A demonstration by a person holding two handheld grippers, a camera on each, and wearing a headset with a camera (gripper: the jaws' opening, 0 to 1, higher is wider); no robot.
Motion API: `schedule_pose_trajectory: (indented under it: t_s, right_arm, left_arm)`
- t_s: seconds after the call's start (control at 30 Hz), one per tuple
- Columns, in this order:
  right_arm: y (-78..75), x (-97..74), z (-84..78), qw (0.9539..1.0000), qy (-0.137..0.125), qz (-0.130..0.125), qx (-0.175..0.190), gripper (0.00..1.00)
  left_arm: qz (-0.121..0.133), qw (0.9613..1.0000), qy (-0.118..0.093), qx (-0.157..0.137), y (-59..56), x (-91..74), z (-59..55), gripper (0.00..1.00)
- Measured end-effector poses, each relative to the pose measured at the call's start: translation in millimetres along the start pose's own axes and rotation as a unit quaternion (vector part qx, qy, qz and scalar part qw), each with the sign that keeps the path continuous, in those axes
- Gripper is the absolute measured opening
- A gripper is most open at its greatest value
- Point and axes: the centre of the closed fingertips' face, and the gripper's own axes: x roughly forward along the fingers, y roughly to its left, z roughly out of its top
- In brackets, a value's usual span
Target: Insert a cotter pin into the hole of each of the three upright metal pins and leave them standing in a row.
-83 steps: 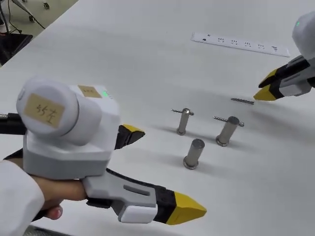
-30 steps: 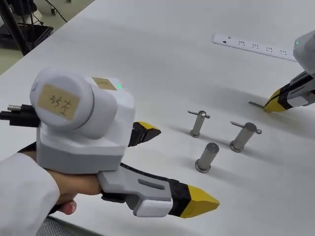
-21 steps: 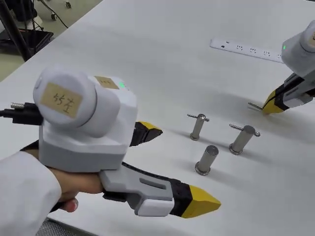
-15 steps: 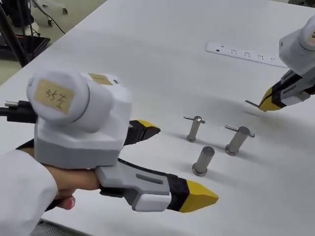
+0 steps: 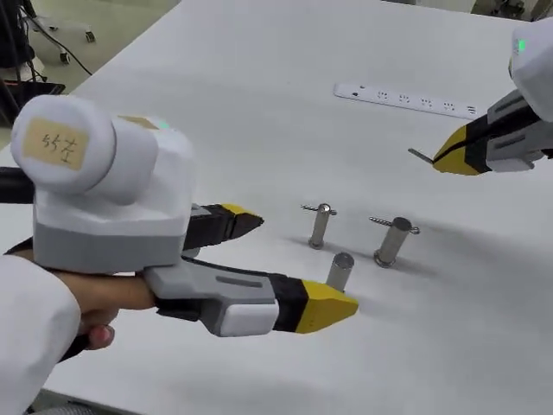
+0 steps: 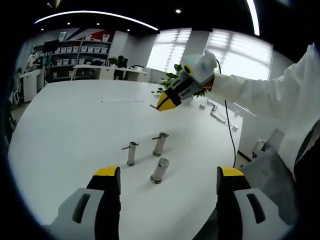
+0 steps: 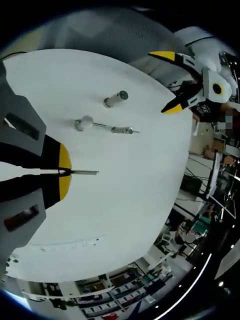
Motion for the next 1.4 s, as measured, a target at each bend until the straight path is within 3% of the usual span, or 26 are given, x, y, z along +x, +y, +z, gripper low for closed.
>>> schedule_pose_trajectory:
  t_s: [0.23,0.4,0.53,0.63,0.8,0.97,1.4]
  right_arm:
    - [20.0,-12.6,19.0,0.9990,-0.022,-0.031,-0.025,0.00]
    - [32.8,-21.9,29.4,0.9974,-0.039,-0.054,-0.027,0.00]
    - [45.8,-27.7,35.7,0.9963,-0.043,-0.064,-0.037,0.00]
    - [53.4,-27.3,35.5,0.9962,-0.038,-0.064,-0.046,0.00]
    - [78.6,-24.6,34.8,0.9955,-0.036,-0.066,-0.058,0.00]
    - [96.4,-22.4,34.2,0.9957,-0.039,-0.064,-0.055,0.00]
    - [118.9,-24.4,43.7,0.9944,-0.060,-0.071,-0.050,0.00]
  left_arm:
    - [0.019,0.9994,-0.021,-0.017,12.6,4.6,11.5,0.74]
    - [0.012,0.9996,-0.018,-0.017,10.6,11.3,18.1,0.66]
    - [0.008,0.9996,-0.024,-0.014,9.6,18.7,26.4,0.66]
    - [0.002,0.9997,-0.024,-0.010,6.6,26.0,31.8,0.65]
    - [-0.026,0.9994,-0.020,-0.013,-6.1,38.8,37.2,0.58]
    - [-0.047,0.9988,-0.009,-0.011,-17.8,49.0,34.9,0.52]
    - [-0.089,0.9957,0.008,-0.026,-38.6,60.0,29.2,0.29]
